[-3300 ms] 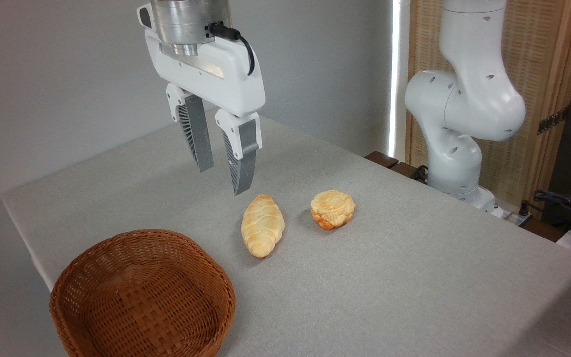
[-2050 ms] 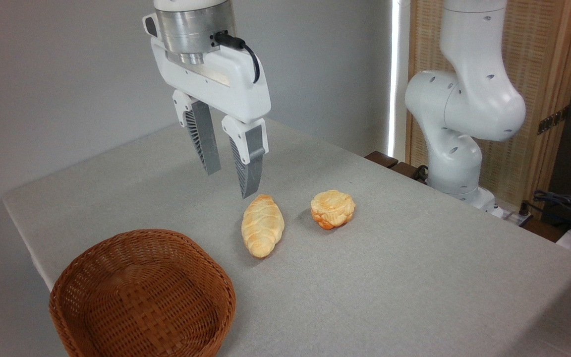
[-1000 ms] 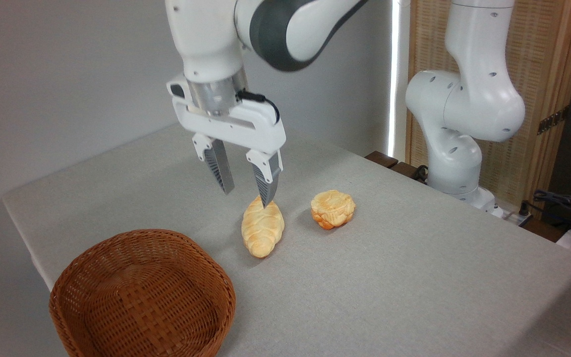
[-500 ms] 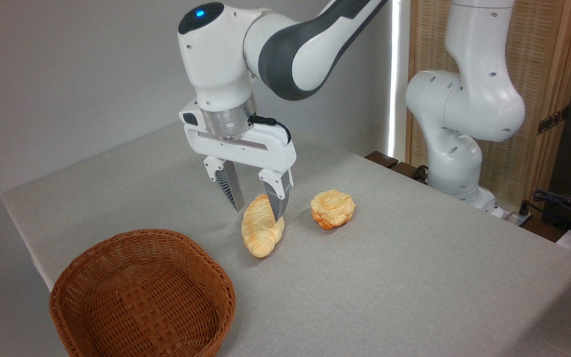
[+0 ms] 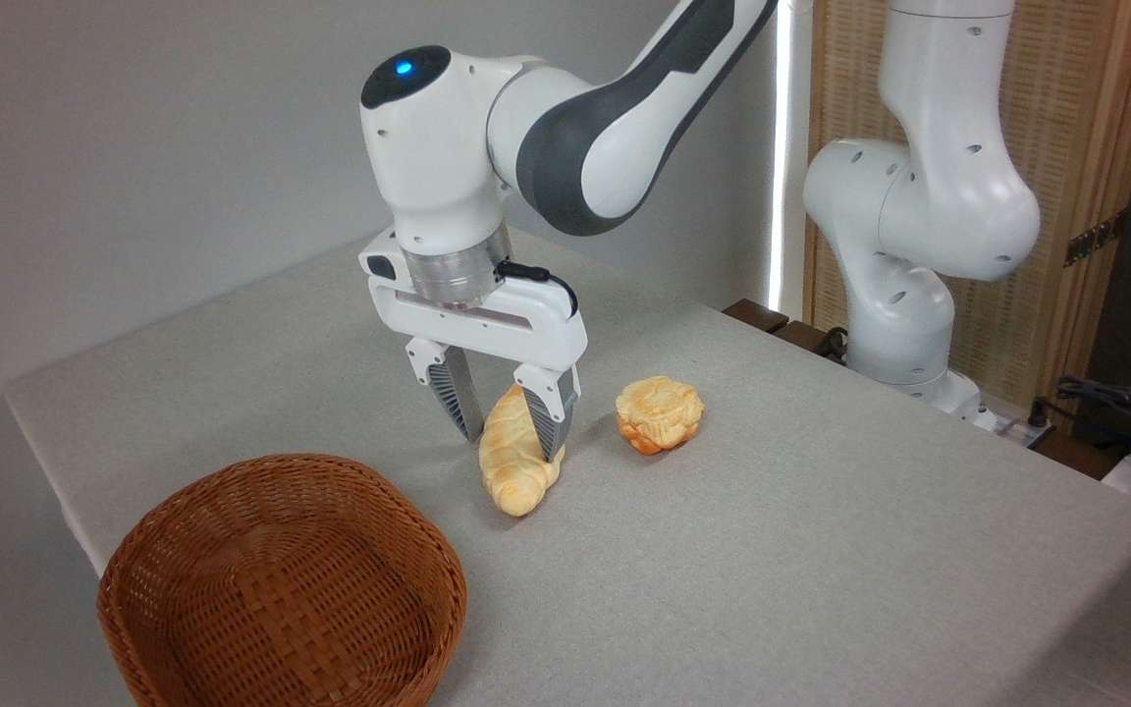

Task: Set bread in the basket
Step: 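Close the gripper on the middle of the elongated roll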

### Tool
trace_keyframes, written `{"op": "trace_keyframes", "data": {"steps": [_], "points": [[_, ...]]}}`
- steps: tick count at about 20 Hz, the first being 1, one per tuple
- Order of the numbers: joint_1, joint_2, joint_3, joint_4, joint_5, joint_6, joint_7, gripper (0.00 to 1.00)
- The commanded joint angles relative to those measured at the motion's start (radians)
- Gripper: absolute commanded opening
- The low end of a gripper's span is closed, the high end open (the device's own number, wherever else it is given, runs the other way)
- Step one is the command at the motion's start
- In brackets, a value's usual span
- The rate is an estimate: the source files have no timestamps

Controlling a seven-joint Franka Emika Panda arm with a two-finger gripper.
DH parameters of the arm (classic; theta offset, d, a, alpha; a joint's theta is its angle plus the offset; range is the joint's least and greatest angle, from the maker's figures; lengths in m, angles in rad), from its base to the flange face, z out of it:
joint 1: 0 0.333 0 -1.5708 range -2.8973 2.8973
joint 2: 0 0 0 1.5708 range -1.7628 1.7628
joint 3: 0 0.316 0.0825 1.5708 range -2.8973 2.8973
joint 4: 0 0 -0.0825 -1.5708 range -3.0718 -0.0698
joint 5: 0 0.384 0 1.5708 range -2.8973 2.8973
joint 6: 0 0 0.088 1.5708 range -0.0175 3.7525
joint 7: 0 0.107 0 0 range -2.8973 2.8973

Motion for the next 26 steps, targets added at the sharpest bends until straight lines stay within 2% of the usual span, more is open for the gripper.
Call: {"op": "trace_keyframes", "data": {"steps": [1, 3, 4, 5, 6, 7, 10, 15, 16, 19, 26], "points": [[-0.001, 0.007, -0.008, -0.022, -0.013, 0.040, -0.013, 1.00], [-0.001, 0.007, -0.008, -0.026, -0.013, 0.040, -0.010, 0.94], [-0.001, 0.008, -0.008, -0.026, -0.013, 0.040, -0.010, 0.85], [-0.001, 0.008, -0.008, -0.026, -0.007, 0.040, -0.006, 0.69], [-0.001, 0.008, -0.008, -0.025, -0.007, 0.040, -0.001, 0.60], [-0.001, 0.008, -0.008, -0.023, -0.007, 0.040, 0.005, 0.48], [-0.001, 0.008, -0.010, -0.023, -0.007, 0.040, 0.024, 0.35], [-0.001, 0.008, -0.008, -0.022, -0.007, 0.039, 0.024, 0.33], [-0.001, 0.008, -0.010, -0.022, -0.007, 0.037, 0.027, 0.30], [-0.004, 0.010, -0.007, -0.017, -0.005, 0.028, 0.072, 0.26], [-0.003, 0.016, -0.005, -0.017, -0.004, 0.002, 0.112, 0.24]]}}
